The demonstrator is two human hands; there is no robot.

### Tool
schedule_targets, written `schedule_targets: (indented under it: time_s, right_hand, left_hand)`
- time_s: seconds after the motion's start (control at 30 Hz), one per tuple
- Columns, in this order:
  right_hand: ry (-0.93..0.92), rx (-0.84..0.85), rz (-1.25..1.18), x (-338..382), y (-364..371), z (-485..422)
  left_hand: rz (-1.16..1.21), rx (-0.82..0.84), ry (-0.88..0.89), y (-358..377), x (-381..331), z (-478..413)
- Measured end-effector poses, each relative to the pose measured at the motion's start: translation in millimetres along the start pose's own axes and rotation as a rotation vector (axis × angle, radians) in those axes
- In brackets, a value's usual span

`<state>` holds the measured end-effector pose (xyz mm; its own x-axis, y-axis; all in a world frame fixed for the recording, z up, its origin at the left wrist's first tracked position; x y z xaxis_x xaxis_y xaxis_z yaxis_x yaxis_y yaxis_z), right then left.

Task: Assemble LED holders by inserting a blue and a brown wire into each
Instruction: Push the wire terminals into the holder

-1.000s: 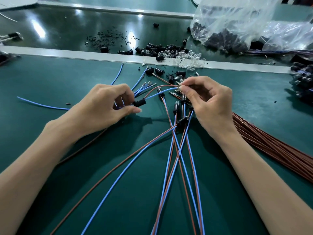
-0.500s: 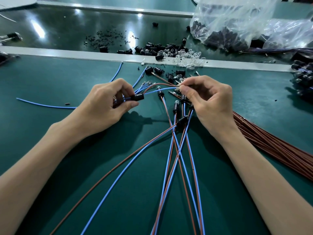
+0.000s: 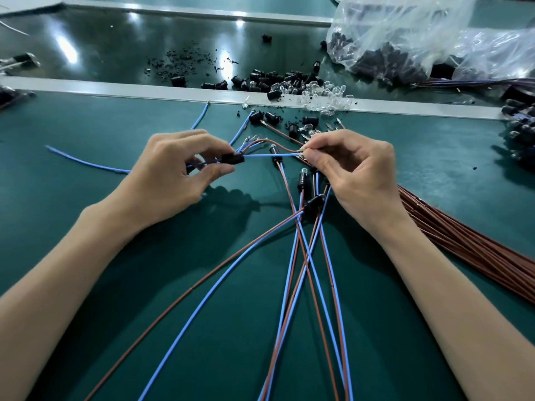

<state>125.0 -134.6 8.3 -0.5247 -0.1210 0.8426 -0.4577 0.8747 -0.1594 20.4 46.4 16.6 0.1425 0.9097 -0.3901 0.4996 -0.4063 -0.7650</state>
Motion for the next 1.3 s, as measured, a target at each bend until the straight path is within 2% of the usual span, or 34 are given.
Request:
schedule_targets:
  time_s: [0.27, 0.4, 0.53, 0.7, 1.03, 1.17, 1.3]
  right_hand:
    - [-0.013, 0.039, 0.017, -0.3, 3.7, 0.8]
    - [-0.011, 0.036, 0.010, -0.4, 3.8, 0.4]
    - [-0.012, 0.030, 0.009, 0.0, 3.4, 0.5]
    - [-0.012, 0.044, 0.031, 0.2, 5.2, 0.2]
    - [-0.008, 0.037, 0.024, -2.1, 4.7, -0.3]
    - [-0.007, 0.055, 0.026, -2.5, 5.9, 0.6]
    - [-0.006, 0.050, 0.015, -1.8, 5.1, 1.0]
  left_hand:
    - [0.033, 0.030, 0.024, 6.2, -8.8, 0.5]
    - [-0.003, 0.072, 0.122, 8.6, -15.3, 1.7]
    - [0.024, 0.078, 0.048, 9.9, -7.5, 0.2]
    - [0.009, 0.104, 0.122, 11.1, -12.2, 1.3]
    - [0.022, 0.121, 0.108, 15.3, -11.4, 2.0]
    - [0.023, 0.135, 0.161, 14.1, -15.4, 3.7]
    - [0.041, 0.114, 0.119, 14.8, -11.3, 2.7]
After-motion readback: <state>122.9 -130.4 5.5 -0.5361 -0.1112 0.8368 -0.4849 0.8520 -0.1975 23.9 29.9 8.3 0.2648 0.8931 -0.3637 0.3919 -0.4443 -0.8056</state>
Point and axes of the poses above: each hand's wrist, its own z-axis away from the middle knuckle, its own y-axis out of the palm, x = y × z, the point moved 8 cm from there along -z, towards the middle knuckle, and after that the axes turned 9 degrees about -z, right-handed, at the moved point
